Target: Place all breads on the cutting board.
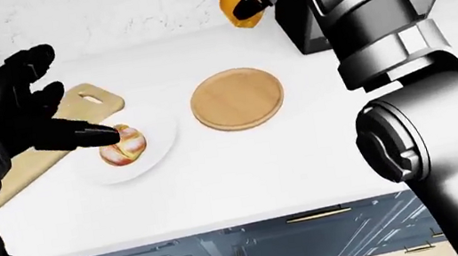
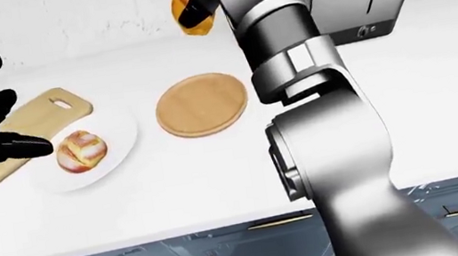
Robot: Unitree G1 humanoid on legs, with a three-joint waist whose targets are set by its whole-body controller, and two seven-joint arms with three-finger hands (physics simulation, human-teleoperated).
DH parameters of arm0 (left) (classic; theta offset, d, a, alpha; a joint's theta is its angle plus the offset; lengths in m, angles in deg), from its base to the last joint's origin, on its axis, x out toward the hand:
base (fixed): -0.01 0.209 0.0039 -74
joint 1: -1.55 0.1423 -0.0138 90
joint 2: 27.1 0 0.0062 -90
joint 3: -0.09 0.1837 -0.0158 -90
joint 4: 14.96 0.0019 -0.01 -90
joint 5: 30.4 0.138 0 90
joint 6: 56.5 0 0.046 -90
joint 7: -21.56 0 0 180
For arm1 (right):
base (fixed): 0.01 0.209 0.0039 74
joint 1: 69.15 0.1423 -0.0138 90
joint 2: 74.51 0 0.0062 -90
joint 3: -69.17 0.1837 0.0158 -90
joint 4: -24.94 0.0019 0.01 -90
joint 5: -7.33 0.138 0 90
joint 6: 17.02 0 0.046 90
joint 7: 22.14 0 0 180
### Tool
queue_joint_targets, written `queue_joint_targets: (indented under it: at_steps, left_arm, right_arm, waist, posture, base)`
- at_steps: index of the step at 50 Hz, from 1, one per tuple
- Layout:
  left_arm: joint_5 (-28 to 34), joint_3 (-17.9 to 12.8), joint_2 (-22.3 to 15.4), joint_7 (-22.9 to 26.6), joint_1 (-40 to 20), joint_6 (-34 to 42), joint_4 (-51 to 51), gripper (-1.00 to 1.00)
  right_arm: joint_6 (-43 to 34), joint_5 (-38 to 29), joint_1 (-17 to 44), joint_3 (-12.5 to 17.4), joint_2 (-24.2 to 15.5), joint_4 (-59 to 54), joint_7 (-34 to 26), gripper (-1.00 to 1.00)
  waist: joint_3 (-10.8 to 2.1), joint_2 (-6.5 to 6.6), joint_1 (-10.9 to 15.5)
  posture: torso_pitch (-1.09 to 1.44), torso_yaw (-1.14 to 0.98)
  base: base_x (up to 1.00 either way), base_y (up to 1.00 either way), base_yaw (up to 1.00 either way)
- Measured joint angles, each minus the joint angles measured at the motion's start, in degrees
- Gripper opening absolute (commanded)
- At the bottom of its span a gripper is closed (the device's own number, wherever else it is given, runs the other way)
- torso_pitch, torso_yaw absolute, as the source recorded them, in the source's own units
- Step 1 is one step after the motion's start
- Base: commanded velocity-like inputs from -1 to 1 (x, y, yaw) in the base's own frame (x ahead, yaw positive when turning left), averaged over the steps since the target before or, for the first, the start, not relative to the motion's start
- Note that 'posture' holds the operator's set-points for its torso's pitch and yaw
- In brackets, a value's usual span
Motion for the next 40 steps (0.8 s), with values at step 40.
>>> queue_joint_targets:
  at_steps: [40]
  left_arm:
    - [19.1,1.4,7.25,14.61,7.48,-12.37,-2.5,0.36]
  right_arm:
    - [-1.72,-0.3,-4.42,-0.36,1.26,5.78,0.08,-1.0]
  waist:
    - [-0.8,-1.37,0.97]
  posture:
    - [0.0,0.0]
  base:
    - [0.0,0.0,0.0]
